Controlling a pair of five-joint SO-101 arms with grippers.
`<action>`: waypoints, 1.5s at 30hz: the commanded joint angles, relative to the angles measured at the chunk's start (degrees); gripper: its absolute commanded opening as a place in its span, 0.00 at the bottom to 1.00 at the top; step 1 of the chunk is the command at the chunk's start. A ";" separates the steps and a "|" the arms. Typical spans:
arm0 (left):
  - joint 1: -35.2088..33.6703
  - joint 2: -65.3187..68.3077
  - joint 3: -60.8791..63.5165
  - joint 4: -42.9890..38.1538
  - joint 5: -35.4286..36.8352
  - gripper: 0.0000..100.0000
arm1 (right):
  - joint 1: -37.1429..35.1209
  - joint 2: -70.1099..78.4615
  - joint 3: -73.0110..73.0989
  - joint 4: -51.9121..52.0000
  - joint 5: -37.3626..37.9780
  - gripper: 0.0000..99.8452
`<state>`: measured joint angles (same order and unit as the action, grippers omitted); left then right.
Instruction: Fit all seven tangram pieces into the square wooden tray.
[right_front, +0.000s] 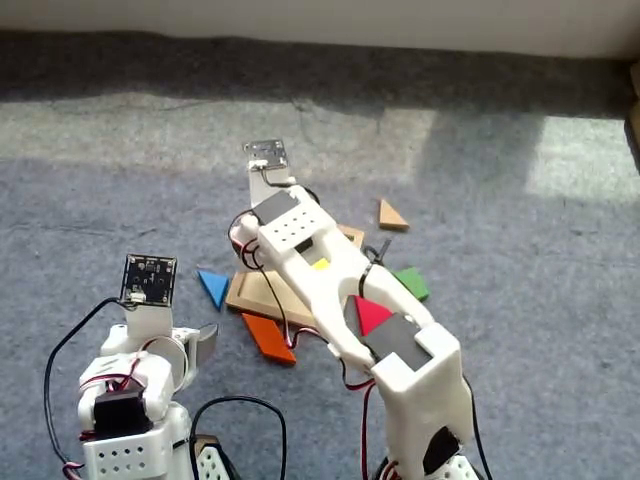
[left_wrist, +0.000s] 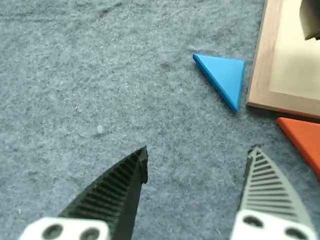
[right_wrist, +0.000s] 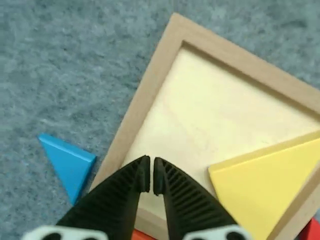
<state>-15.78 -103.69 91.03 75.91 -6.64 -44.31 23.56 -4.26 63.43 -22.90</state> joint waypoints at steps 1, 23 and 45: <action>-0.57 -0.31 -1.19 0.00 -0.35 0.31 | -0.75 -0.31 -1.80 -0.92 1.05 0.01; -0.48 -0.31 -1.19 0.00 -0.35 0.31 | 8.92 -4.09 -9.10 18.24 1.49 0.01; -0.57 -0.40 -4.44 0.09 -0.26 0.29 | 27.65 -61.67 25.80 25.80 11.25 0.01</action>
<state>-15.78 -103.69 90.77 75.91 -6.64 -21.89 -28.84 16.04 92.00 -16.57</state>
